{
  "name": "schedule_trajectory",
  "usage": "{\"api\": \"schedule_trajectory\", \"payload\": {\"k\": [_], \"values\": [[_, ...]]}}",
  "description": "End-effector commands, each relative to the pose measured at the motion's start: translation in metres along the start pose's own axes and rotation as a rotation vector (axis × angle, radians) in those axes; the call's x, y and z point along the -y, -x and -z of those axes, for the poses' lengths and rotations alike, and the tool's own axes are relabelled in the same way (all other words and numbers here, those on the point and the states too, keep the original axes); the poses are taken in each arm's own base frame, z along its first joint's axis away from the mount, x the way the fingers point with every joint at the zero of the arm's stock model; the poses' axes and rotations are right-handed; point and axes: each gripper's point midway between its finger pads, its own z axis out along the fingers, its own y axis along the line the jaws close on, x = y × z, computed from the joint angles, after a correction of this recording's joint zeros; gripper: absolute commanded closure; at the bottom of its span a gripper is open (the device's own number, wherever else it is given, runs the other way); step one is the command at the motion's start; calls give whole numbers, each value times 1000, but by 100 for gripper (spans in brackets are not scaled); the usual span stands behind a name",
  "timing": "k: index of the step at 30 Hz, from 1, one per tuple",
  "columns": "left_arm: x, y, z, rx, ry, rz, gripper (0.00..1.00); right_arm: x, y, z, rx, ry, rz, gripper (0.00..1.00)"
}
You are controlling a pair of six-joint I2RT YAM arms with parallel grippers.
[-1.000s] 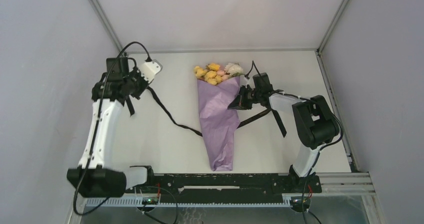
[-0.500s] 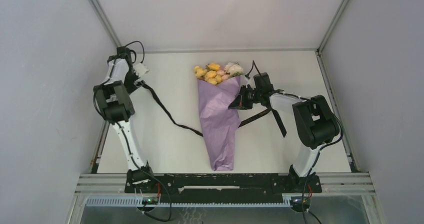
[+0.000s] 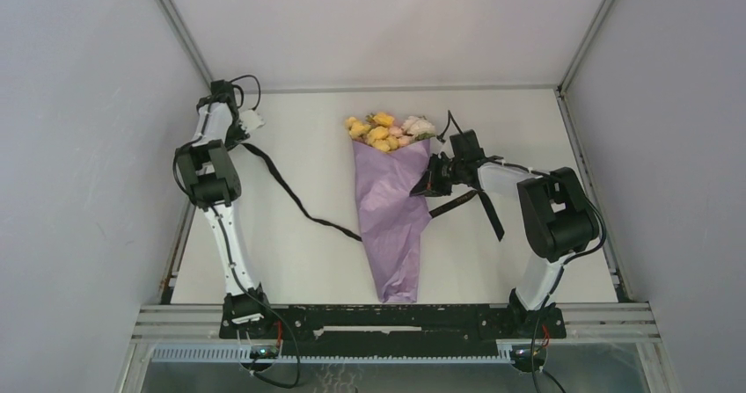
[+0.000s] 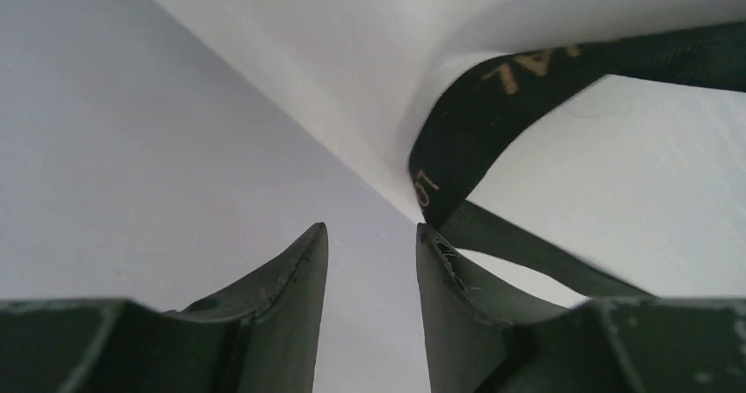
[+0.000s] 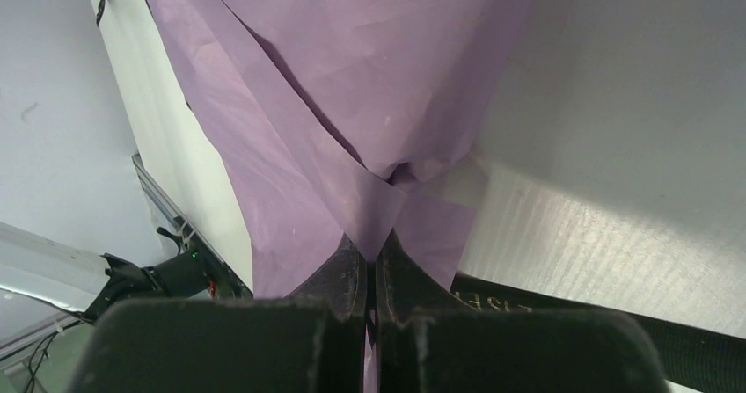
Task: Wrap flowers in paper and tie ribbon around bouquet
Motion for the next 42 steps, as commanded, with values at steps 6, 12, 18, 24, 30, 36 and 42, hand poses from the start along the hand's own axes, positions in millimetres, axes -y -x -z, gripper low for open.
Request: {"api": "schedule_trajectory", "payload": {"k": [6, 12, 18, 24, 30, 36, 42], "values": [[23, -2, 29, 66, -83, -87, 46, -12, 23, 17, 75, 7, 57, 100], [59, -3, 55, 132, -262, -105, 31, -12, 23, 17, 71, 6, 64, 100], [58, -7, 31, 65, -229, -69, 25, -11, 22, 17, 70, 2, 65, 100], [31, -12, 1, -13, -112, 2, 38, -10, 21, 19, 68, -5, 70, 100], [50, -17, -8, -37, -163, 1, 82, -9, 20, 16, 62, -1, 61, 100], [40, -7, 34, 84, -136, 171, 100, -14, 17, 11, 53, 18, 65, 100], [79, 29, 178, 436, -185, 252, 100, -11, 15, 4, 36, 25, 67, 100]]}}
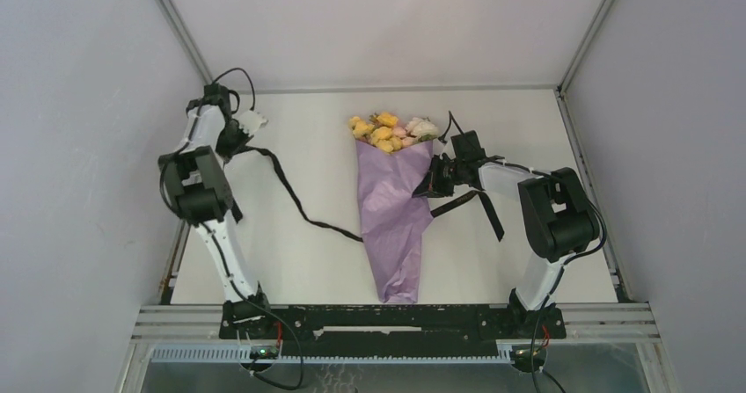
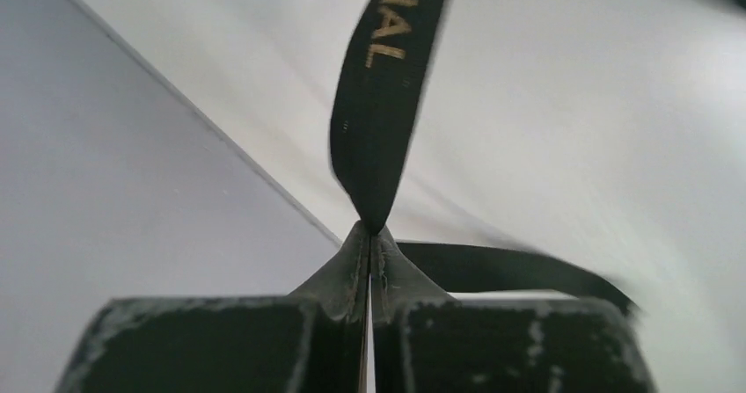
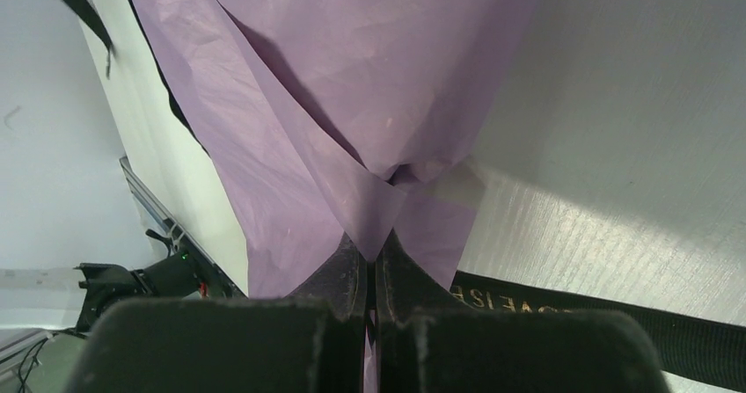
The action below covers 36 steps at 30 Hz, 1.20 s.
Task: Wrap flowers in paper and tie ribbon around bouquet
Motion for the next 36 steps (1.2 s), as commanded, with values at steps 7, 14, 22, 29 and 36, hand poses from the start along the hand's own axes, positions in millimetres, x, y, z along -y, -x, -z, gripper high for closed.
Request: {"api": "schedule_trajectory", "payload": {"k": [7, 14, 22, 29, 36], "values": [[239, 88, 286, 703, -197, -345, 100, -22, 17, -9, 33, 93, 57, 100], [389, 146, 354, 837, -587, -552, 100, -28, 28, -15, 66, 139, 25, 99], [431, 225, 238, 590, -686, -339, 100, -22, 33, -16, 72, 137, -18, 90], [450, 231, 144, 393, -644, -264, 100, -26, 42, -2, 123, 120, -18, 73], [465, 210, 91, 264, -634, -248, 100, -31, 62, 35, 232, 67, -3, 64]]}}
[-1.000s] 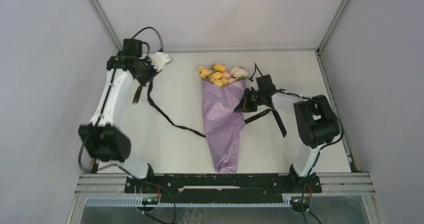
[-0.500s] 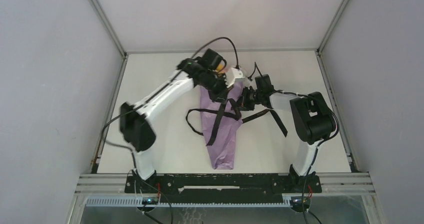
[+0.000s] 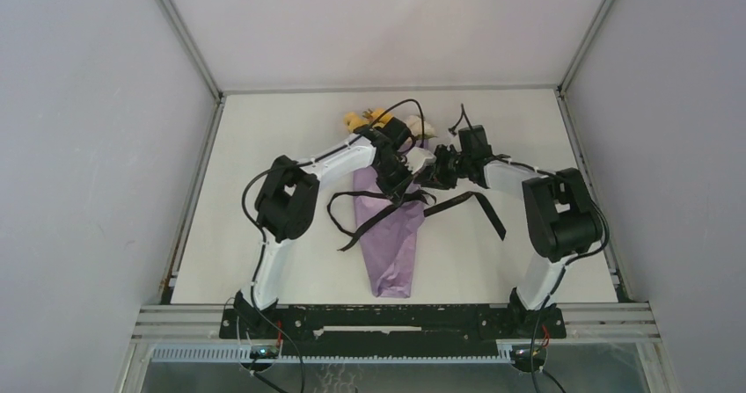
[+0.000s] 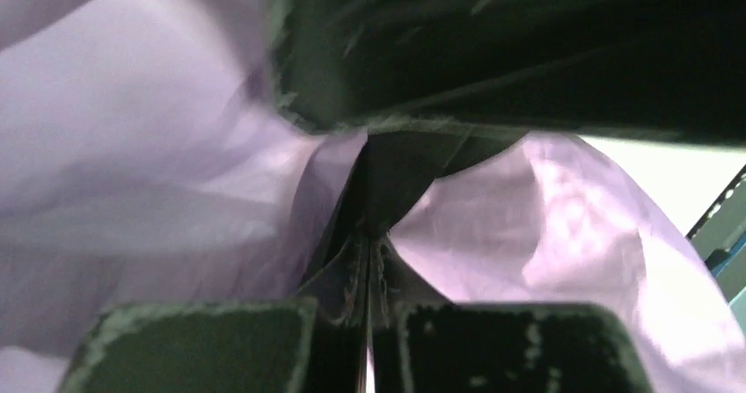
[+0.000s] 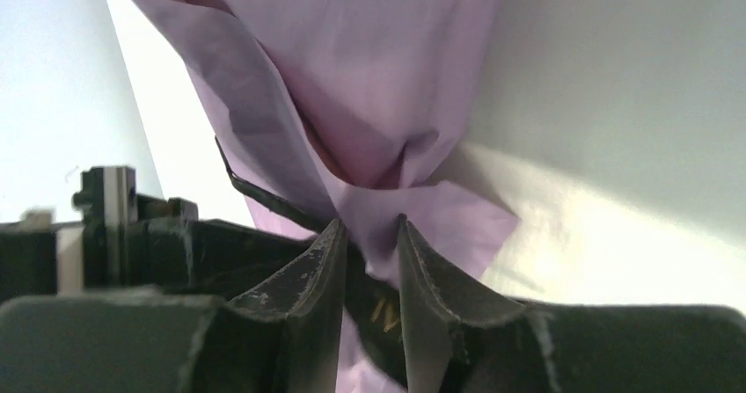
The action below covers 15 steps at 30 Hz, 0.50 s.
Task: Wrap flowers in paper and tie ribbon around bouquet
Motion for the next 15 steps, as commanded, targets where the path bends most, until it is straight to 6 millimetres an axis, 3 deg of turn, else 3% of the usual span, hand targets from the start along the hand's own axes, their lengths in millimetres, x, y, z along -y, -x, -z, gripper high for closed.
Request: {"api": "schedule_trajectory", "payload": {"k": [1, 4, 6, 9, 12, 15], "values": [[-7, -15, -23, -43, 21, 40, 100, -28, 36, 38, 146, 13, 69, 63], [-5, -19, -27, -47, 12, 45, 100, -18, 45, 63, 187, -39, 70, 60], [-3, -18, -27, -39, 2, 49, 100, 0, 52, 87, 226, -118, 69, 58], [0, -14, -25, -21, -7, 49, 100, 45, 58, 123, 263, -335, 79, 46], [2, -8, -21, -2, -15, 46, 100, 92, 46, 151, 197, -555, 59, 40], [3, -3, -16, 17, -11, 41, 100, 117, 28, 157, 82, -643, 62, 38]]}}
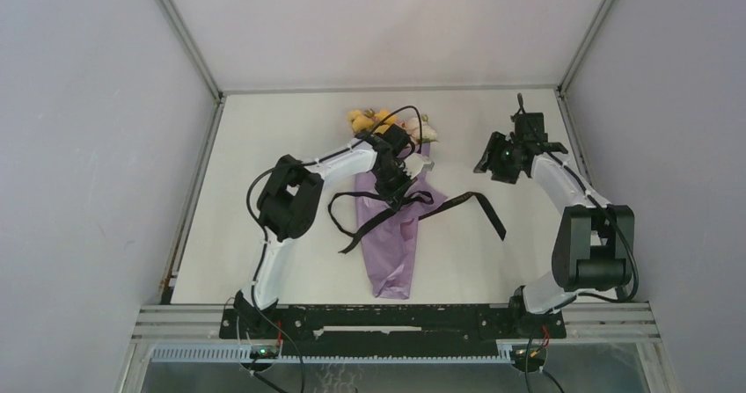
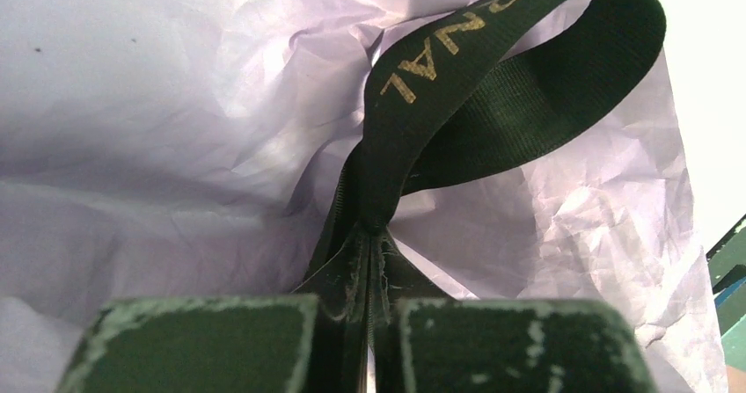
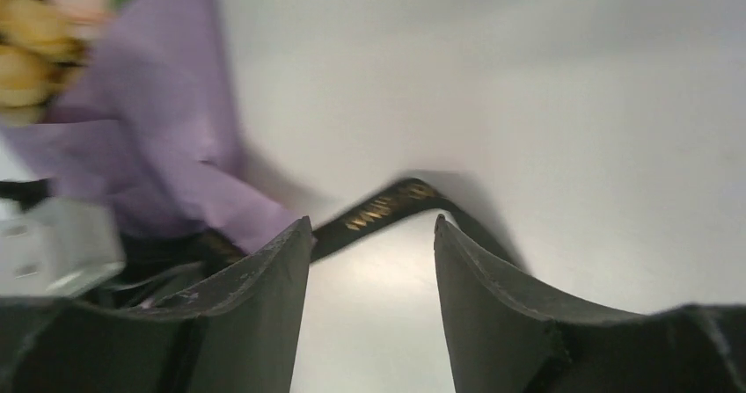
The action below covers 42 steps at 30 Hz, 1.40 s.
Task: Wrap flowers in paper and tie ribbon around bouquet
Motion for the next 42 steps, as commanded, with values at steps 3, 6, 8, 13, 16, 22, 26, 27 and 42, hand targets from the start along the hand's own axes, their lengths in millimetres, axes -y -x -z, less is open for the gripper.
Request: {"api": "schedule_trajectory", "payload": {"k": [3, 6, 8, 13, 16, 22, 26, 27, 42], "values": [[9, 12, 9, 44, -8, -8, 100, 69, -36, 4, -237, -238, 116, 36], [11, 15, 14, 58, -9, -8, 100, 70, -39, -9, -307, -214, 142, 34], [13, 17, 17, 63, -9, -8, 100, 67, -41, -17, -339, -189, 152, 34], [14, 18, 20, 72, -6, -9, 100, 72, -56, -33, -422, -189, 192, 34], [13, 19, 22, 76, 0, -11, 100, 69, -67, -43, -456, -198, 236, 36], [14, 22, 27, 86, 9, -17, 100, 62, -55, -40, -398, -180, 216, 94], [12, 25, 30, 92, 24, -20, 100, 58, -17, -7, -216, -168, 141, 100], [11, 26, 31, 95, 29, -22, 100, 54, -7, 7, -157, -145, 120, 100], [4, 35, 40, 103, 67, -66, 100, -63, 61, 240, 633, 338, 208, 100]]}}
